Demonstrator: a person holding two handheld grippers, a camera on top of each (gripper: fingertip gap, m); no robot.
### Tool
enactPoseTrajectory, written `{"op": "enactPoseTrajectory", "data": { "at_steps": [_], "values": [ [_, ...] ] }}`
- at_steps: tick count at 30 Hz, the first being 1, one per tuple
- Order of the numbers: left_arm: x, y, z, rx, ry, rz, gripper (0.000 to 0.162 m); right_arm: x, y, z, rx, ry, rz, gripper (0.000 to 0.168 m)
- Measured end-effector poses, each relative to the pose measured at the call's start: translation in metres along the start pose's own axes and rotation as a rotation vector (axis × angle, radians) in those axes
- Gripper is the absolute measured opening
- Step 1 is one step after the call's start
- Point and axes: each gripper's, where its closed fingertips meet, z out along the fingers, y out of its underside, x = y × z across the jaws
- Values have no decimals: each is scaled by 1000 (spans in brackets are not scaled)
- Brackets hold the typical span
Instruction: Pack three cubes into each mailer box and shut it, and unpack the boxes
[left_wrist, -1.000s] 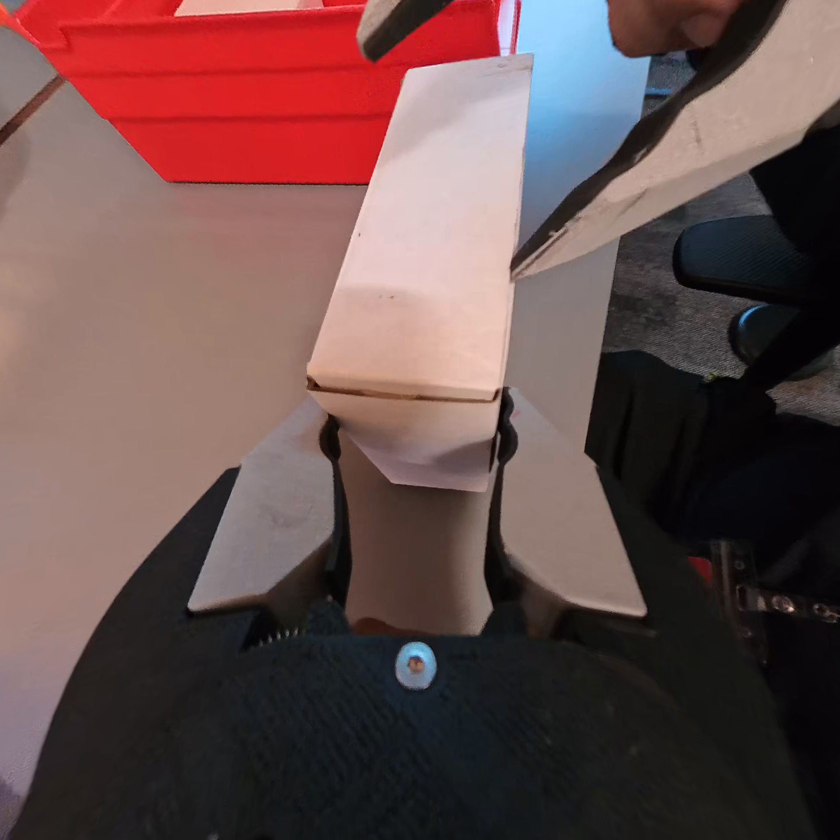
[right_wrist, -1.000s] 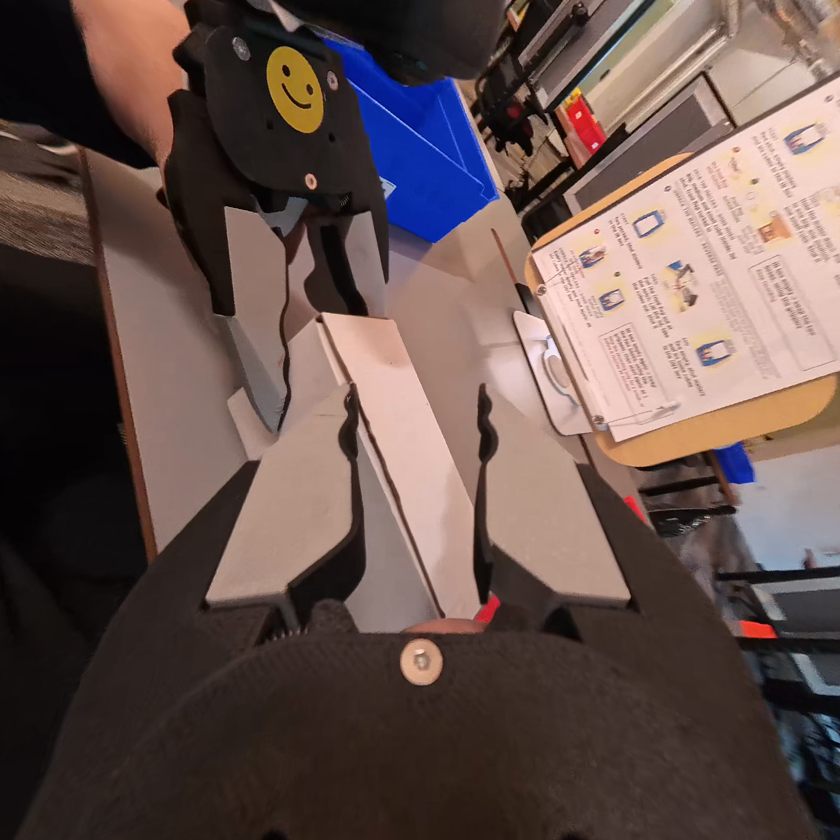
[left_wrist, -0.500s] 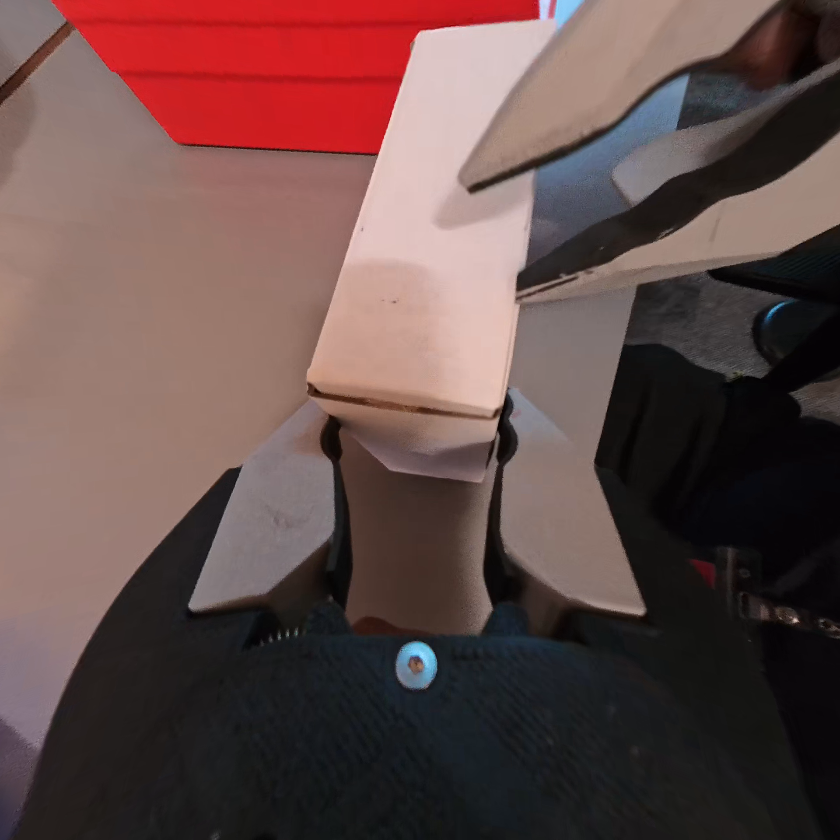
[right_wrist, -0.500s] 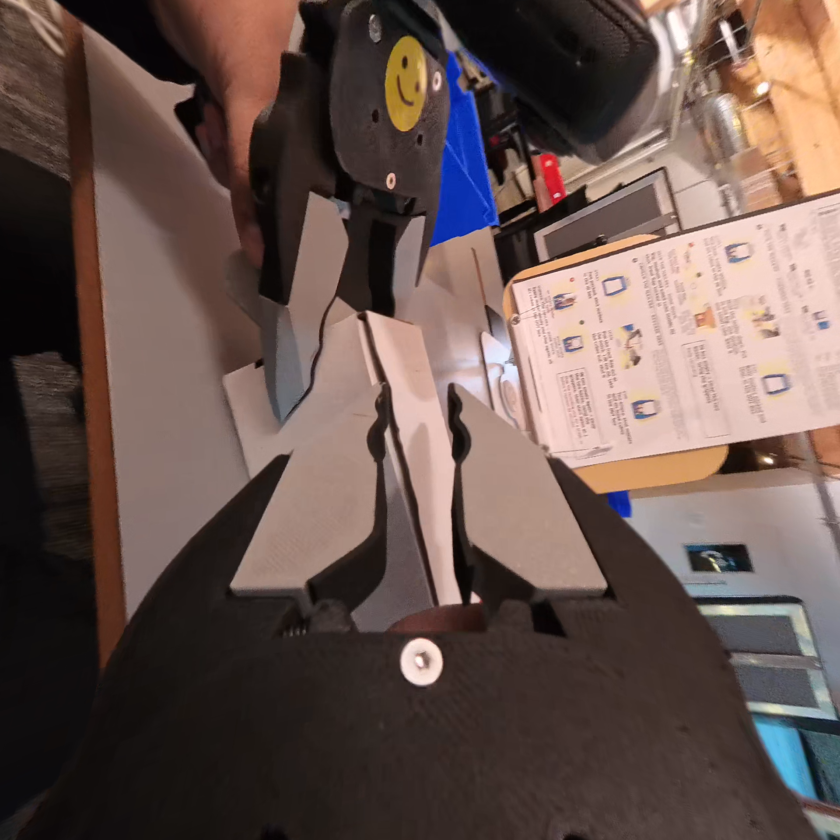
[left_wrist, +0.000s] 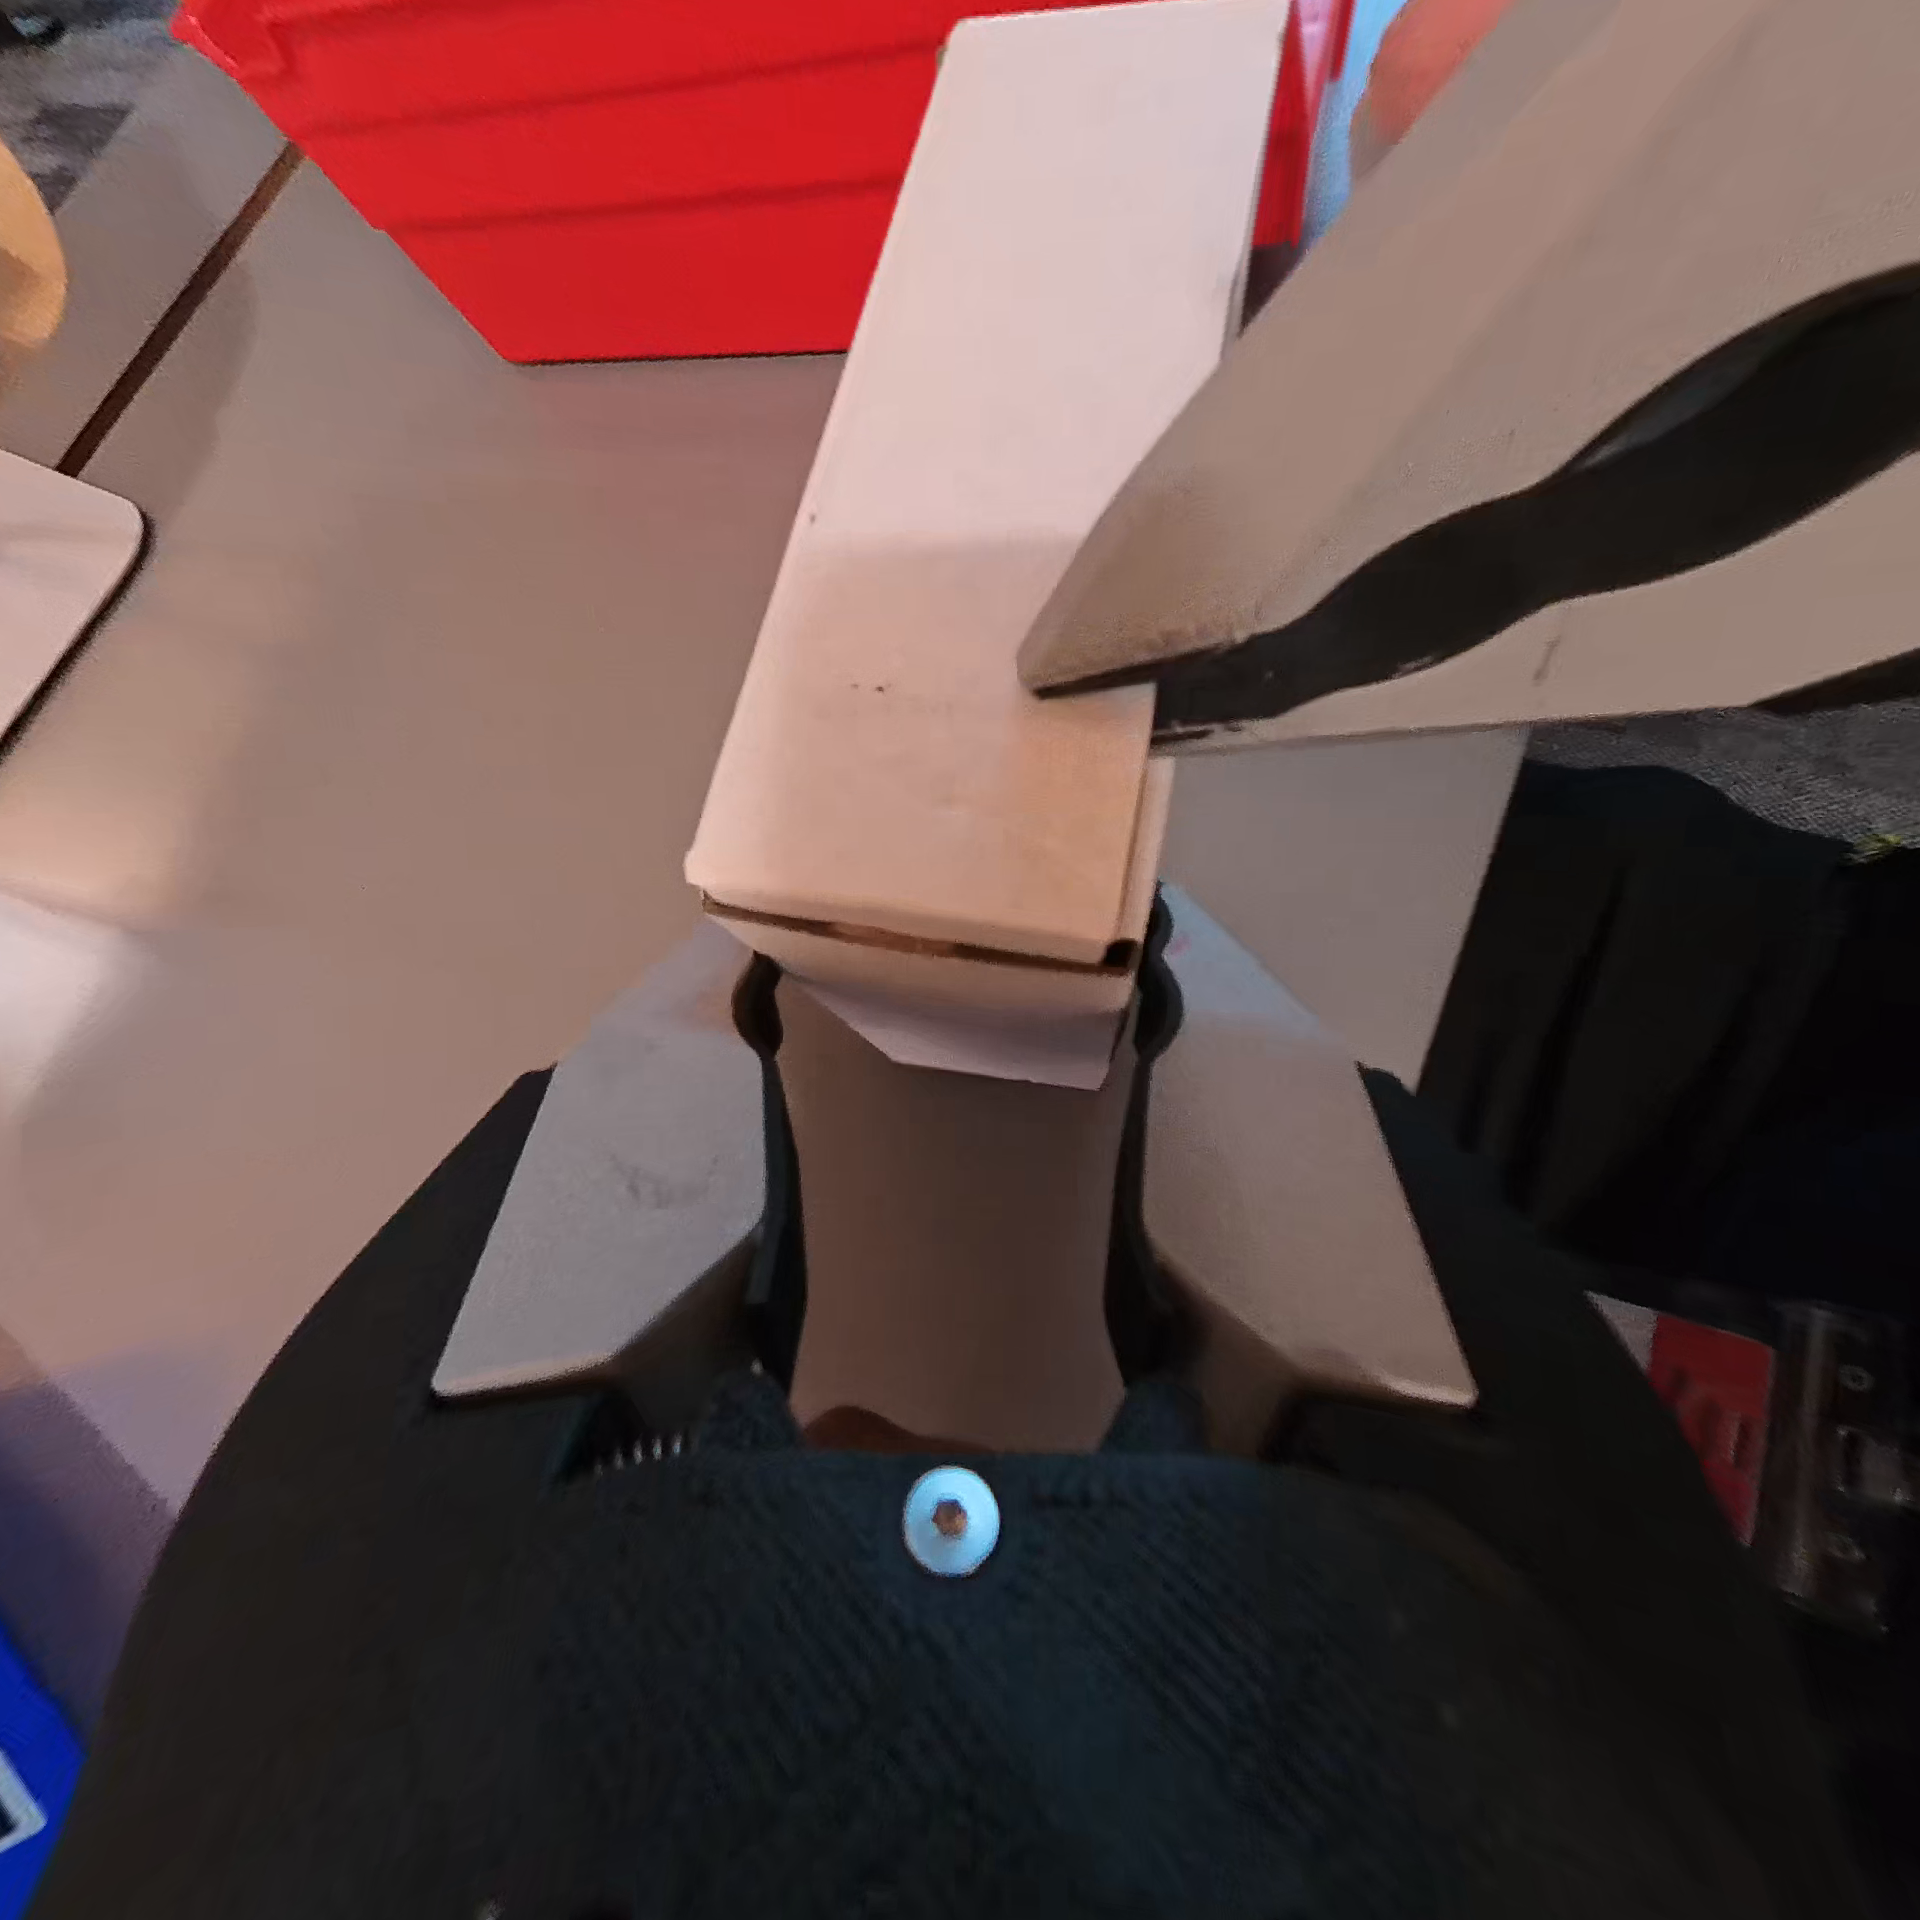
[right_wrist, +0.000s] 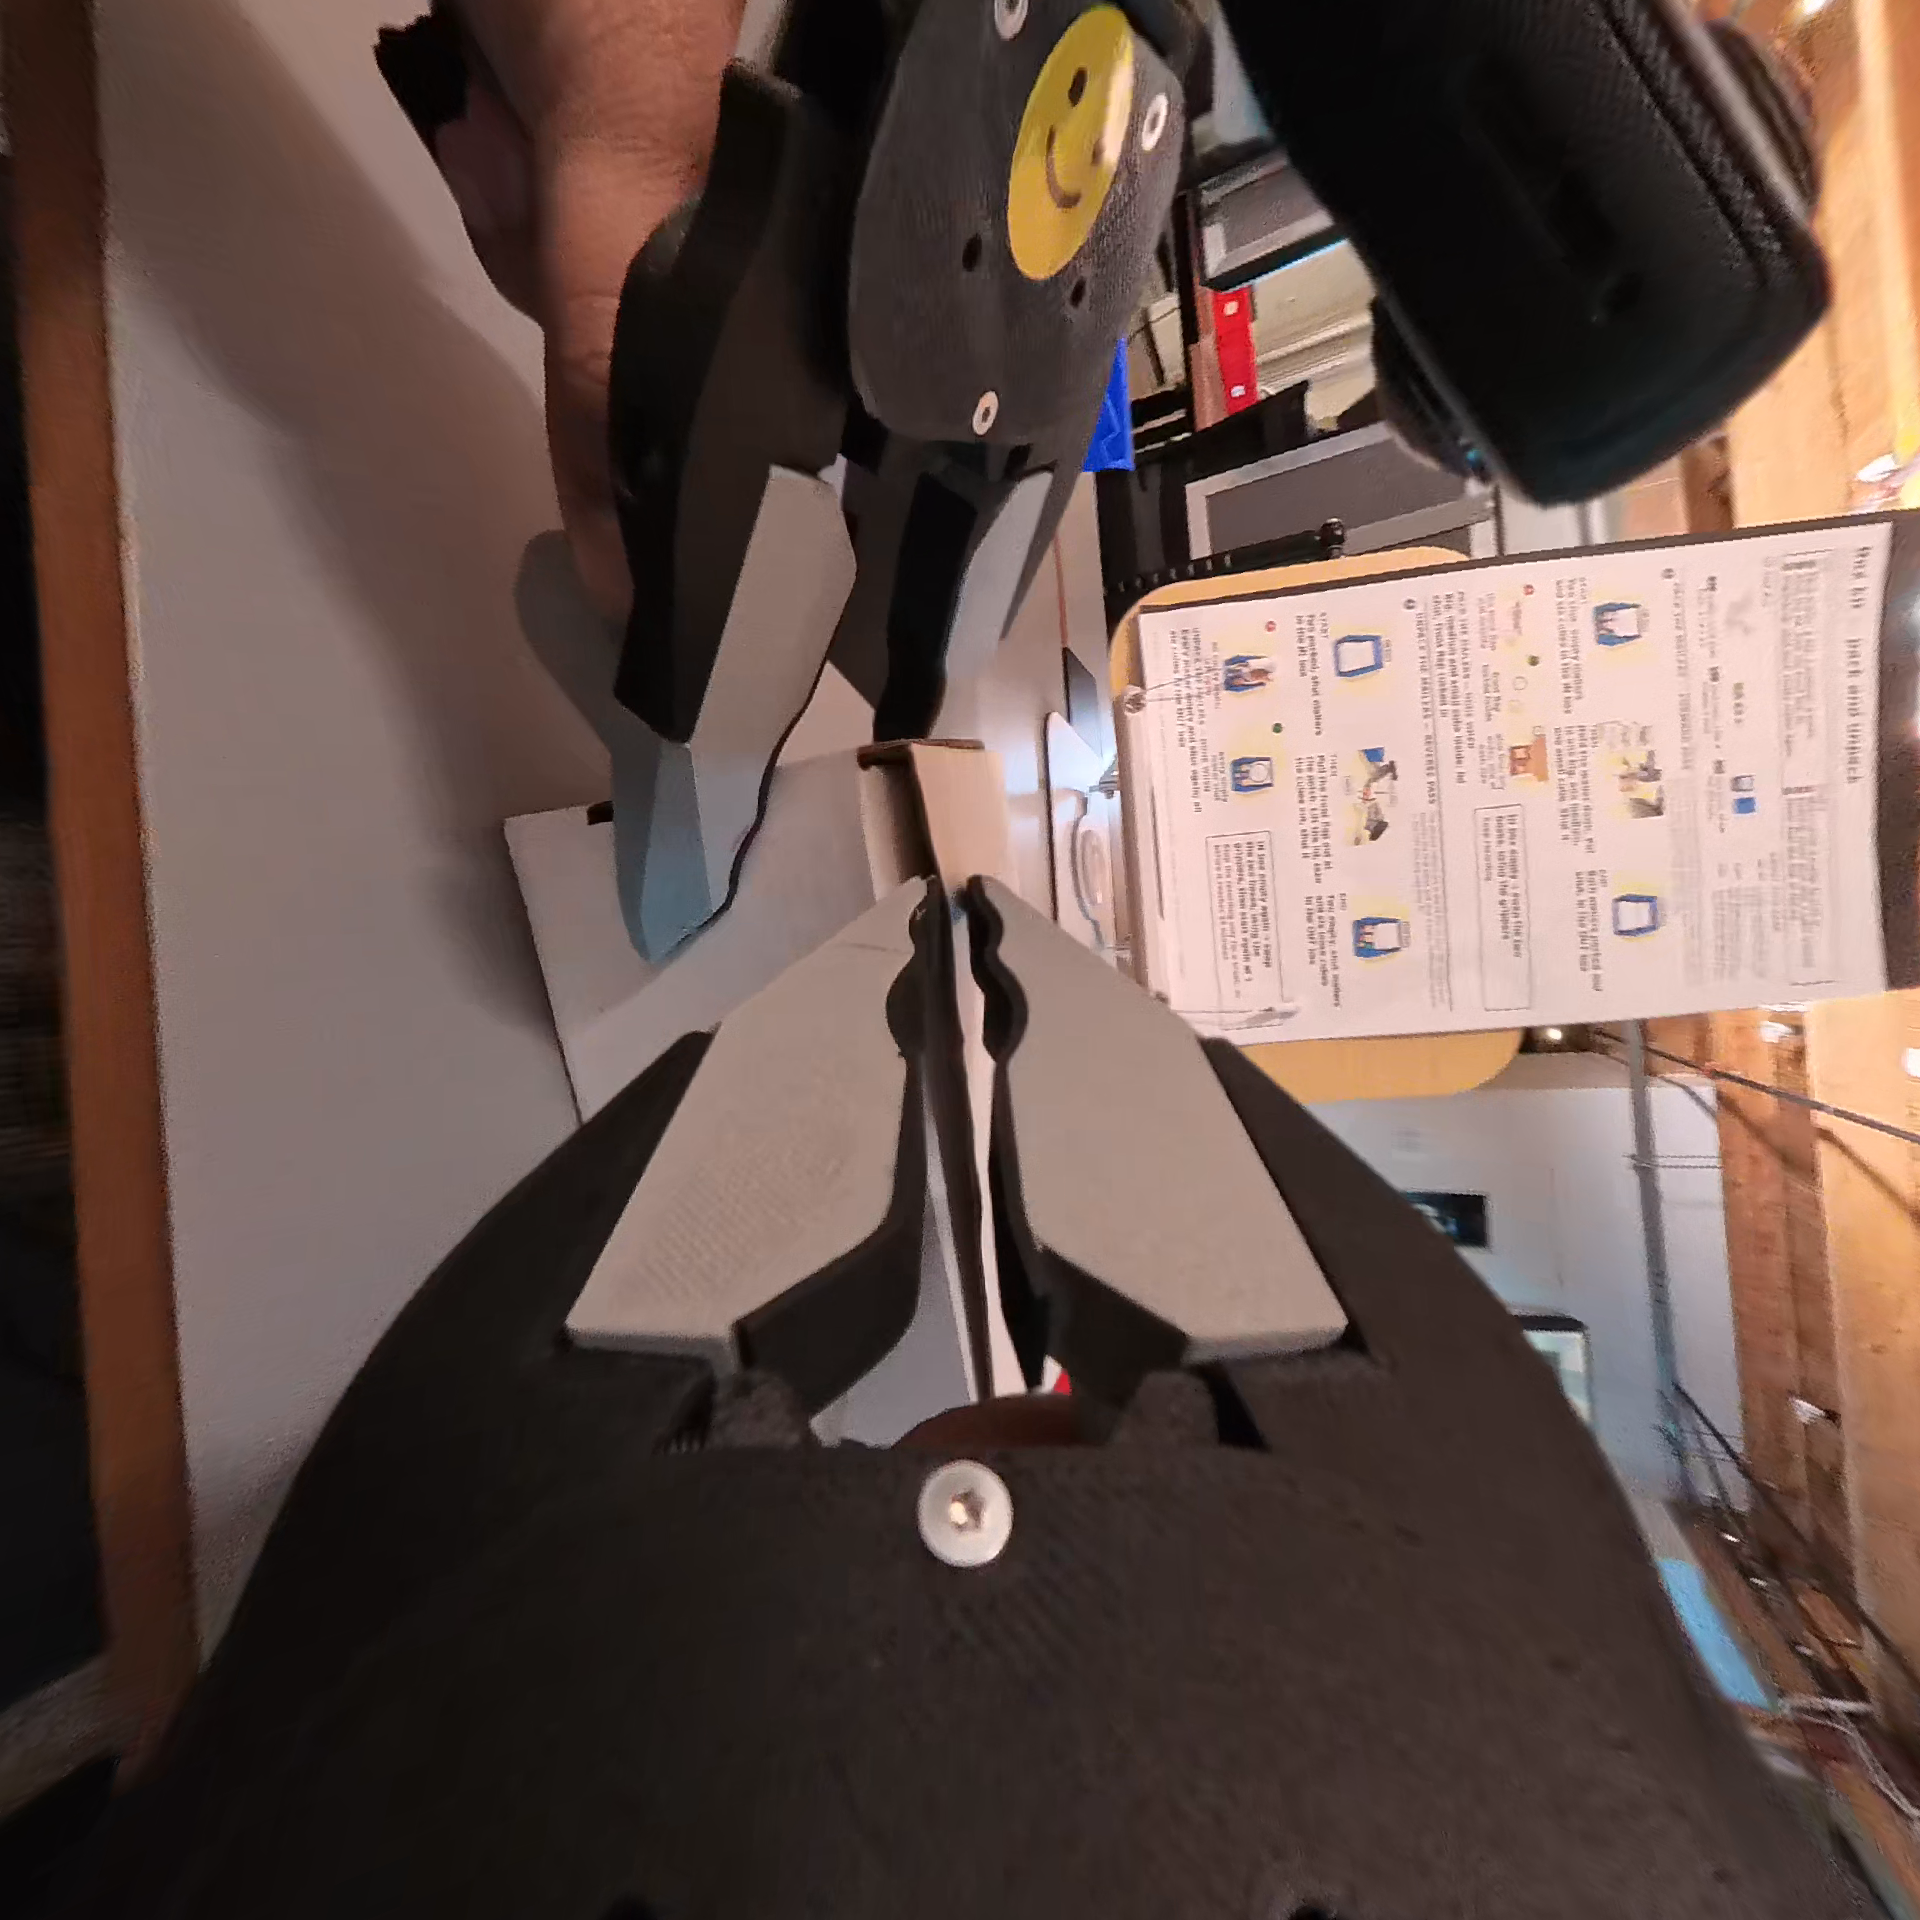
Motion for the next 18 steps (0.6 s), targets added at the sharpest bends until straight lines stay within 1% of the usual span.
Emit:
{"op": "enactPoseTrajectory", "data": {
  "at_steps": [2,4,11,18],
  "values": [
    [-6,-1,0,30,-2,-4,67,4,2,4,-12,29,-8,1],
    [-8,-1,2,58,22,-16,67,4,2,6,-11,22,21,1],
    [-6,-12,-8,119,0,86,66,15,-1,-6,33,-11,116,1],
    [-7,-14,-22,116,-43,197,66,16,-10,-13,111,-52,187,2]
  ]
}}
